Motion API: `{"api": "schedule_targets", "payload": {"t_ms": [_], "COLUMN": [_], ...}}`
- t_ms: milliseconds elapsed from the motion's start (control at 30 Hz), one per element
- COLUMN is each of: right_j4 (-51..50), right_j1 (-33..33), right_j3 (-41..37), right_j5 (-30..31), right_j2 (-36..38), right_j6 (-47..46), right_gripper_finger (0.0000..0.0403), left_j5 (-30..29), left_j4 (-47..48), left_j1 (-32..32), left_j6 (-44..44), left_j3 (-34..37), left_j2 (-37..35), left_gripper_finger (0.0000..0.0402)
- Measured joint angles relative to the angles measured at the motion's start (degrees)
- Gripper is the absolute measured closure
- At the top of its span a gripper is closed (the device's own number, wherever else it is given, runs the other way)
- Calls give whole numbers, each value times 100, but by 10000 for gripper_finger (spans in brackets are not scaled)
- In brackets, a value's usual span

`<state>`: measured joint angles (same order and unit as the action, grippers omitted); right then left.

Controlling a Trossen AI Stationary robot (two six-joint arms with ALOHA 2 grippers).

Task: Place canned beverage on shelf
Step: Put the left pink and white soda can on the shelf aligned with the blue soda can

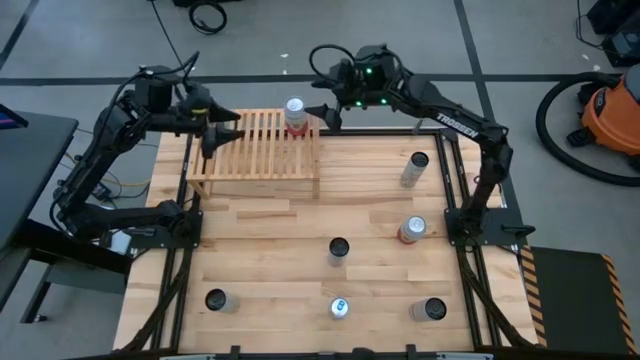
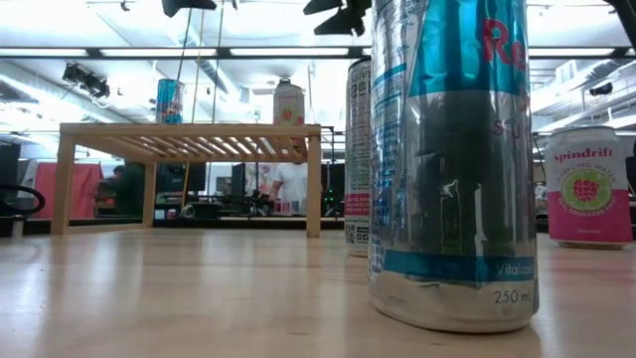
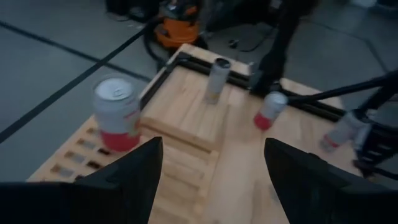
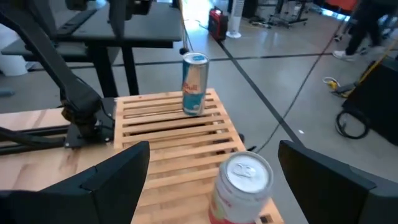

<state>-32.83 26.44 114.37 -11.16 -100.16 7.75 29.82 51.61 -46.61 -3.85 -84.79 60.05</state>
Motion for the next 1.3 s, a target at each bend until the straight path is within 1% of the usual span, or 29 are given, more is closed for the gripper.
{"api": "schedule_targets", "payload": {"t_ms": [200, 333, 433, 567, 633, 700, 1000, 1133, 1300], "right_j4": [-418, -668, -786, -923, -1006, -1034, -1155, -1155, -1152], "right_j1": [2, 2, 2, 2, 2, 2, -7, -7, -7], "right_j3": [2, 2, 1, 2, 0, 0, 0, 0, 0], "right_j5": [380, 388, 392, 392, 406, 407, 405, 405, 402], "right_j2": [311, 447, 543, 593, 604, 619, 619, 619, 617], "right_j6": [35, 39, 39, 39, 39, 39, 37, 39, 37], "right_gripper_finger": [37, 37, 37, 37, 37, 37, 37, 37, 37], "left_j5": [62, 55, 37, -168, -223, -343, -1464, -1759, -1832], "left_j4": [-633, -1201, -1665, -2255, -2476, -2624, -2771, -2832, -3028], "left_j1": [16, 135, 225, 348, 382, 384, 385, 385, 387], "left_j6": [199, 314, 382, 928, 916, 808, 186, 121, 119], "left_j3": [-2, -4, -4, -4, -4, -4, -2, -2, 0], "left_j2": [58, 233, 456, 878, 1091, 1258, 1887, 2215, 2549], "left_gripper_finger": [120, 120, 120, 120, 120, 120, 120, 120, 120]}}
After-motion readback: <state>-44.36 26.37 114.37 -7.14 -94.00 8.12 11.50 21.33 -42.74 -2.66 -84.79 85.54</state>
